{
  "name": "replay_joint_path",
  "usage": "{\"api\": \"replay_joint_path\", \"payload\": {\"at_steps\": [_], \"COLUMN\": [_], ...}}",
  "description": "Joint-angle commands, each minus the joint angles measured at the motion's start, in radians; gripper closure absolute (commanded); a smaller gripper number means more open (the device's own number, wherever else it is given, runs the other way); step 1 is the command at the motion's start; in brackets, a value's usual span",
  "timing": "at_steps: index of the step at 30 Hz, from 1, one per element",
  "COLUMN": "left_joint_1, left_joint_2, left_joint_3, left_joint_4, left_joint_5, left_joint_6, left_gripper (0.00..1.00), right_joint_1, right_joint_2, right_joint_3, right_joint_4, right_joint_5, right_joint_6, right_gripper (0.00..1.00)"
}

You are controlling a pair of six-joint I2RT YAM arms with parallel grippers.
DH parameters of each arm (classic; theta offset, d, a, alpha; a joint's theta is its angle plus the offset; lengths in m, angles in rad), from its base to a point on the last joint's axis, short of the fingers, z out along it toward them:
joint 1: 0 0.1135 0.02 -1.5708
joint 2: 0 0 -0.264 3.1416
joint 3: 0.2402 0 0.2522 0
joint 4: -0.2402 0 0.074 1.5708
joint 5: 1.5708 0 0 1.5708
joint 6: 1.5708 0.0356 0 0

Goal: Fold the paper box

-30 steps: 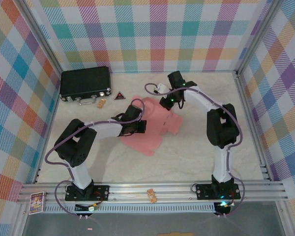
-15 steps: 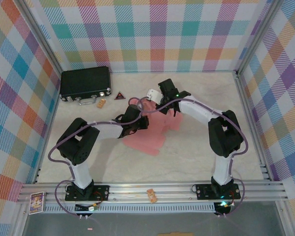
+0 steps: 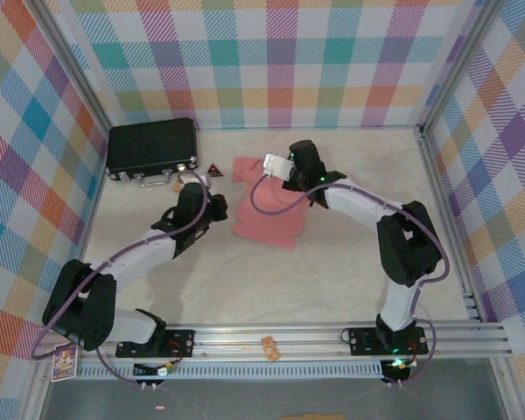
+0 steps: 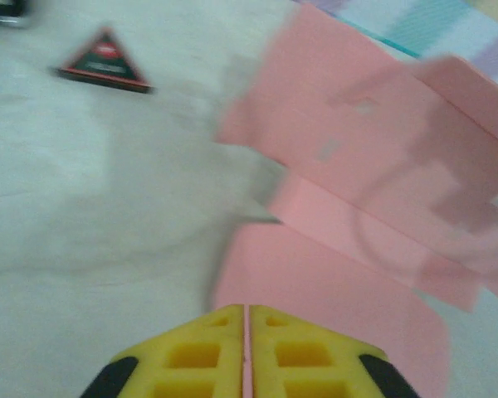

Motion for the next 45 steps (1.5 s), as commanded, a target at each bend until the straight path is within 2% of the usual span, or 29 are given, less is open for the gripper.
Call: {"api": "replay_joint_path", "payload": {"at_steps": [1,7,13,17,19,26,29,31,36,45], "left_joint_1": [0.080,0.182,0.205,0.208,0.211,0.219,0.224,0.228,0.231,0.264], "left_joint_2": [0.012,0.151,0.326,0.408,0.450,0.552,0.563,0.545,0.472,0.632], "left_joint_3": [0.005,0.098,0.251,0.333,0.389,0.511,0.533,0.520,0.431,0.615], "left_joint_4": [-0.080,-0.080,-0.105,-0.126,-0.161,-0.216,-0.246,-0.254,-0.137,-0.118], "left_joint_5": [-0.022,0.040,0.088,0.053,0.000,-0.080,-0.149,-0.190,-0.189,0.093], "left_joint_6": [0.005,0.026,0.046,0.046,0.036,0.002,-0.036,-0.064,-0.048,-0.018], "left_gripper": [0.88,0.86,0.85,0.85,0.85,0.86,0.87,0.88,0.85,0.89], "right_joint_1": [0.011,0.046,0.096,0.122,0.137,0.160,0.162,0.162,0.164,0.176], "right_joint_2": [-0.056,-0.065,-0.039,-0.018,-0.013,0.009,0.010,0.010,0.015,0.019], "right_joint_3": [-0.066,-0.185,-0.276,-0.328,-0.351,-0.392,-0.392,-0.388,-0.383,-0.390], "right_joint_4": [0.167,0.372,0.598,0.714,0.770,0.840,0.826,0.807,0.800,0.797], "right_joint_5": [-0.036,-0.017,0.039,0.068,0.075,0.099,0.104,0.107,0.104,0.106], "right_joint_6": [-0.105,-0.183,-0.281,-0.307,-0.322,-0.334,-0.324,-0.319,-0.313,-0.308], "right_gripper": [1.00,1.00,1.00,1.00,1.00,1.00,1.00,1.00,1.00,1.00]}}
